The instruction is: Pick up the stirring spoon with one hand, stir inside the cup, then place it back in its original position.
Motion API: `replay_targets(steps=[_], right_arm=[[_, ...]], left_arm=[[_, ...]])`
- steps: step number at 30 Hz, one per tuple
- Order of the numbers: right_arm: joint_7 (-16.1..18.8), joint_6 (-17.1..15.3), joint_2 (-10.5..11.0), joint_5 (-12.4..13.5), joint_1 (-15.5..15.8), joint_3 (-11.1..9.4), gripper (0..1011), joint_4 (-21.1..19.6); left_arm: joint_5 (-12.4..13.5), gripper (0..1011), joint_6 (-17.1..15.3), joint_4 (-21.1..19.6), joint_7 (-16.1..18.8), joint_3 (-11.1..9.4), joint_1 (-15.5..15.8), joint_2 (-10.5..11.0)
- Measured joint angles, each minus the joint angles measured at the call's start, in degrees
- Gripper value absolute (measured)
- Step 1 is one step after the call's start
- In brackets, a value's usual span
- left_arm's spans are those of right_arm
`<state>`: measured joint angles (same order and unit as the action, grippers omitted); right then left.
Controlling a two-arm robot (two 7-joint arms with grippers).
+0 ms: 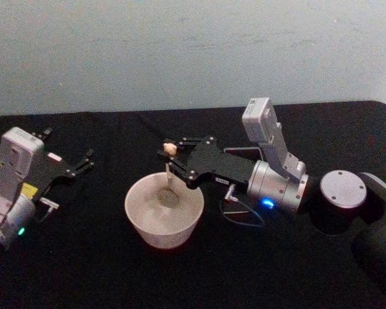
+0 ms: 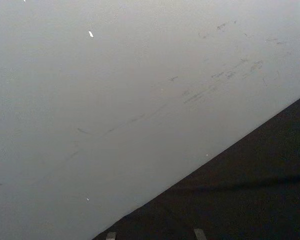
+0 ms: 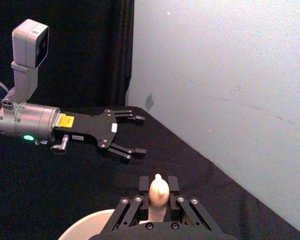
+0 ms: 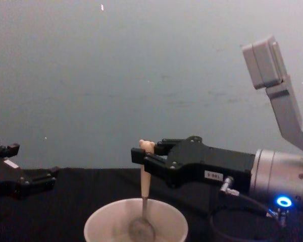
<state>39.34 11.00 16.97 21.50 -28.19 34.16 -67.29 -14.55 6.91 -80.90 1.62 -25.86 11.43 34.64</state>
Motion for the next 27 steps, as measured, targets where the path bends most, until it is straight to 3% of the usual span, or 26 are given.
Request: replay_targets(steps=[18,27], right_arm=[[0.22,-1.46,0.36,1.04,0.51,-0.99,214,-2.31],[-2.85,-4.93,2.33,3.26,1.5,-3.5,214,-9.88]], left_arm=[[0.0,1001,0.0,0.0,0.0,0.0,0.0,0.0],[0.0,1001,0.0,0.0,0.0,0.0,0.0,0.0]])
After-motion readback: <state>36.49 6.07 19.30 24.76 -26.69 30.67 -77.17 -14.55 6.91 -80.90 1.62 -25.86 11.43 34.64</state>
